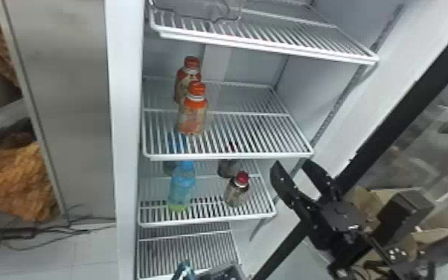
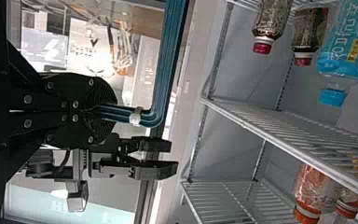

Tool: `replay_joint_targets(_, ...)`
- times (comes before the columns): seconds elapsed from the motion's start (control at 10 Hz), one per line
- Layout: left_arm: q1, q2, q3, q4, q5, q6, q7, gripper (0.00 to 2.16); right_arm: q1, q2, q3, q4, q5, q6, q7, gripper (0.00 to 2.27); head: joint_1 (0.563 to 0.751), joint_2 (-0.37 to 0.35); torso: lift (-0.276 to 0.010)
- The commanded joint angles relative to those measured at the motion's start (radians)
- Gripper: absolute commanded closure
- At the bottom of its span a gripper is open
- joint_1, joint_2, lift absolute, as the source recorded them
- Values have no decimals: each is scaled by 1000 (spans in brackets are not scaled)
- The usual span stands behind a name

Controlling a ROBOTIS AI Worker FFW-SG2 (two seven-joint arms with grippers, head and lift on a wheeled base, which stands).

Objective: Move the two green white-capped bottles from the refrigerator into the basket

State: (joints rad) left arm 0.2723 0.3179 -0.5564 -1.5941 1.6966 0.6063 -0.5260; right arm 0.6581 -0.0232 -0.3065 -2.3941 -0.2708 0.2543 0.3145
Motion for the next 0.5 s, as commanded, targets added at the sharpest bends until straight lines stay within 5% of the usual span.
replay_joint_targets(0.0, 0, 1, 0, 0, 0, 0, 0, 1216, -13, 0, 3, 34, 2, -41, -2, 386, 695, -350, -4)
replay_joint_targets(0.2, 0, 1, -2, 0, 0, 0, 0, 1216, -35, 0, 21, 78, 10, -65, -2, -2, 695, -350, -4)
replay_joint_targets(0.4, -2, 1, -4, 0, -2, 2, 1, 1216, -47, 0, 31, 115, 10, -90, -2, 18, 695, -350, -4)
